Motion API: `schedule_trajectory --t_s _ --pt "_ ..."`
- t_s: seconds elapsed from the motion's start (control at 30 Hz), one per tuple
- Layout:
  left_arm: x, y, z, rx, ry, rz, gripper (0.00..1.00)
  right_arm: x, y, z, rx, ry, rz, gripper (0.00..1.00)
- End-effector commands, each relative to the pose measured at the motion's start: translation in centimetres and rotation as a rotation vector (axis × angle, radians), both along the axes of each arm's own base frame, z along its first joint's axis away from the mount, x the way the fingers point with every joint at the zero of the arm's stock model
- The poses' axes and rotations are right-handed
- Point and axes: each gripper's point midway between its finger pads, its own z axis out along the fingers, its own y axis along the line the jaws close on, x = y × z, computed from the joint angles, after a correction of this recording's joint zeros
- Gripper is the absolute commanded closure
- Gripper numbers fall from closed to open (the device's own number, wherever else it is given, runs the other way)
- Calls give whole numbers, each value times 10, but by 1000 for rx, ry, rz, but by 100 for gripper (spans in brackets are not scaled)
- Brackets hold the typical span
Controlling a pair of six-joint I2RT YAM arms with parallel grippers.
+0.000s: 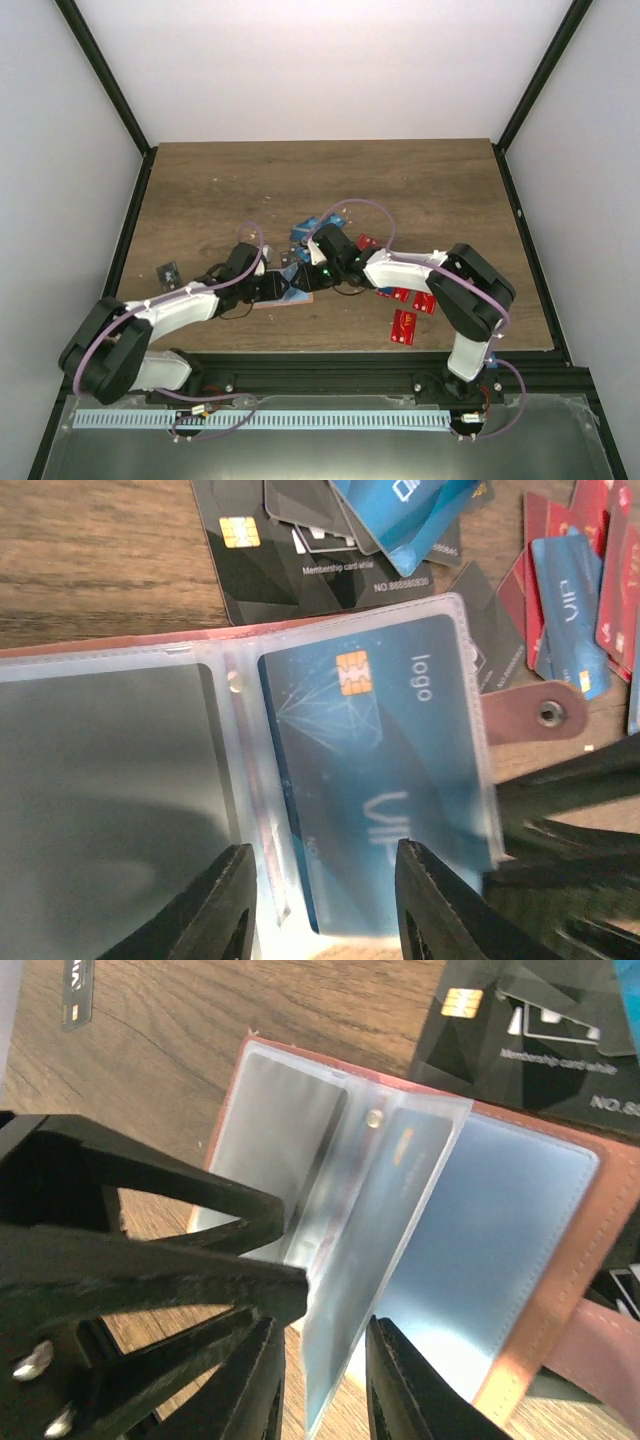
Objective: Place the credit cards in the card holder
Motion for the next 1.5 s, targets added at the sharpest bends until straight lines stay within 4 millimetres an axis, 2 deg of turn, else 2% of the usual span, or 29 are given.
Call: schedule_trajectory --t_s 0.0,0.27,0.4,0.5,0.7,0.9,0.97,1.0,1.07,1.17,1.3,1.37,1.47 --pt "-7 17 7 50 -10 38 57 1 22 8 45 3 33 75" --pt "-11 43 38 79 -89 125 49 -2 56 4 64 26 86 74" --pt "-11 60 56 91 -146 197 43 -7 91 8 103 46 160 71" --pt "-13 63 66 58 -172 220 42 -13 111 12 120 53 202 66" --pt "-15 62 72 31 -183 218 42 -16 111 14 113 59 196 49" --pt "-13 66 87 17 -231 241 42 -35 117 36 251 95 276 46" --pt "-12 71 86 38 -237 258 42 -38 116 40 264 94 288 46" --pt "-11 74 91 22 -249 291 42 -36 113 42 257 78 280 46" --pt "-10 80 88 38 -255 320 43 -30 104 45 216 31 243 46" --pt "-6 88 81 72 -263 364 42 -15 76 48 122 -53 149 46" --pt "1 100 67 152 -253 415 38 -4 19 53 14 -137 14 46" --pt "3 109 59 199 -246 461 28 -3 -12 50 -37 -159 -55 46" --pt "5 118 47 240 -238 498 18 -7 -55 48 -79 -174 -141 44"
